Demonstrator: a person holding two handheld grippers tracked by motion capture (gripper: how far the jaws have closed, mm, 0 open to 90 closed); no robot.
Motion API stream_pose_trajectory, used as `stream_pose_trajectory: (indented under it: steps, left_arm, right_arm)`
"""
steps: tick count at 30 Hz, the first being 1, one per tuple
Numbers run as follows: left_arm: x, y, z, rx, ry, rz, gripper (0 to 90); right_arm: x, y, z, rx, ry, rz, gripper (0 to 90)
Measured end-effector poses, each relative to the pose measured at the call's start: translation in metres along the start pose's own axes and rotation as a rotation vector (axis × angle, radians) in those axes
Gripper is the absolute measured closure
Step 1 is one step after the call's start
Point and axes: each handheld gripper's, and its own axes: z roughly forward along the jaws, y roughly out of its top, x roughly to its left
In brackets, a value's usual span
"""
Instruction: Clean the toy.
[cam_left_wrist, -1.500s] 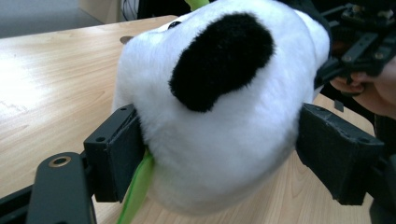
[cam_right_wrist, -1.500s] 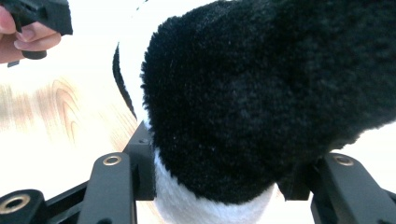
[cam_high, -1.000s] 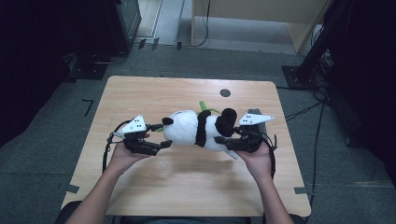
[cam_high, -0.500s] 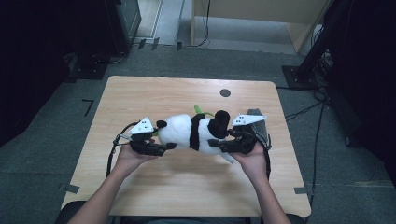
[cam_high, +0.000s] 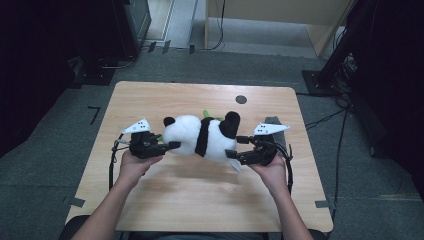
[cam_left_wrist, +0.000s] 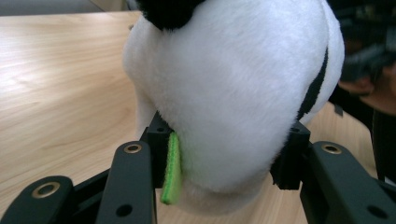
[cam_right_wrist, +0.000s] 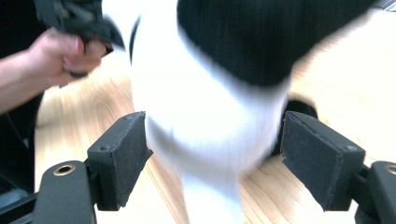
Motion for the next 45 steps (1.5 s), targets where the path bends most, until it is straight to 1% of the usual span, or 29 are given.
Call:
stream_pose_trajectory:
  steps: [1,2,3,5,6,7,8,9,10,11,12,14,15,16,18,20,21,23,25,26,29,32,37,40,45]
  left_arm:
    - [0.001,0.001,-0.002,-0.016,-0.002,-0.012,53.5]
    - [0.001,0.001,-0.003,-0.023,-0.008,-0.022,53.5]
    - [0.001,0.002,-0.003,-0.033,-0.009,-0.023,53.4]
    - [-0.002,0.002,-0.001,-0.041,-0.02,-0.03,53.1]
    - [-0.004,0.002,0.001,-0.038,-0.035,-0.037,52.9]
    - [-0.006,0.002,0.004,-0.03,-0.041,-0.038,52.8]
    - [-0.007,0.001,0.006,-0.024,-0.038,-0.042,52.3]
    - [-0.008,0.001,0.008,-0.017,-0.042,-0.049,51.7]
    - [-0.009,0.0,0.01,-0.013,-0.036,-0.053,50.8]
    - [-0.009,-0.001,0.011,-0.008,-0.034,-0.061,49.6]
    - [-0.009,-0.001,0.012,0.003,-0.032,-0.06,48.9]
    - [-0.01,-0.001,0.014,0.016,-0.02,-0.054,45.0]
    - [-0.011,-0.001,0.015,0.021,-0.014,-0.044,42.1]
    - [-0.011,-0.001,0.016,0.027,-0.013,-0.043,38.5]
    - [-0.011,-0.003,0.018,0.041,-0.014,-0.023,31.2]
    - [-0.013,-0.004,0.018,0.05,0.001,0.032,27.6]
    - [-0.014,-0.004,0.018,0.052,0.003,0.054,26.7]
    - [-0.014,-0.004,0.017,0.044,0.001,0.059,25.4]
    - [-0.013,-0.005,0.016,0.046,-0.002,0.064,25.2]
    - [-0.013,-0.005,0.015,0.048,-0.002,0.062,25.2]
    - [-0.011,-0.005,0.014,0.062,-0.009,0.037,25.2]
    - [-0.008,-0.005,0.013,0.063,-0.014,0.015,25.2]
    - [-0.005,-0.006,0.013,0.074,-0.012,-0.02,25.0]
    - [-0.003,-0.007,0.012,0.071,-0.007,-0.035,25.1]
    - [-0.002,-0.008,0.011,0.065,0.002,-0.041,25.0]
  right_arm:
    - [-0.001,-0.002,0.0,-0.003,0.008,0.001,23.3]
    - [-0.003,-0.005,0.002,-0.002,0.025,0.009,23.3]
    - [-0.004,-0.007,0.004,0.006,0.043,0.015,23.3]
    - [-0.002,-0.008,0.01,0.023,0.054,0.001,23.3]
    - [0.0,-0.009,0.013,0.029,0.053,-0.013,23.3]
    - [0.002,-0.008,0.016,0.033,0.039,-0.027,23.2]
    - [0.005,-0.008,0.019,0.038,0.008,-0.039,23.4]
    - [0.008,-0.008,0.021,0.047,-0.04,-0.056,26.5]
    - [0.01,-0.008,0.022,0.056,-0.087,-0.076,29.8]
    - [0.011,-0.009,0.024,0.062,-0.11,-0.092,32.9]
    - [0.012,-0.009,0.024,0.07,-0.123,-0.087,38.2]
    - [0.011,-0.008,0.023,0.07,-0.14,-0.059,43.2]
    - [0.011,-0.008,0.021,0.063,-0.141,-0.049,45.0]
    - [0.01,-0.008,0.02,0.055,-0.142,-0.039,46.2]
    - [0.007,-0.007,0.017,0.041,-0.131,-0.003,47.9]
    - [0.004,-0.007,0.015,0.034,-0.114,0.029,48.6]
    - [0.003,-0.007,0.015,0.033,-0.106,0.04,48.6]
    - [0.003,-0.007,0.014,0.026,-0.106,0.048,48.0]
    - [0.003,-0.006,0.012,0.008,-0.1,0.05,46.2]
    - [0.002,-0.006,0.011,0.004,-0.094,0.052,44.9]
    - [0.002,-0.006,0.011,-0.007,-0.086,0.046,41.3]
    - [0.002,-0.006,0.011,-0.013,-0.072,0.059,40.2]
    - [0.003,-0.006,0.01,-0.022,-0.067,0.059,38.6]
    - [0.004,-0.006,0.009,-0.022,-0.061,0.055,38.3]
    - [0.005,-0.006,0.008,-0.034,-0.052,0.047,37.5]
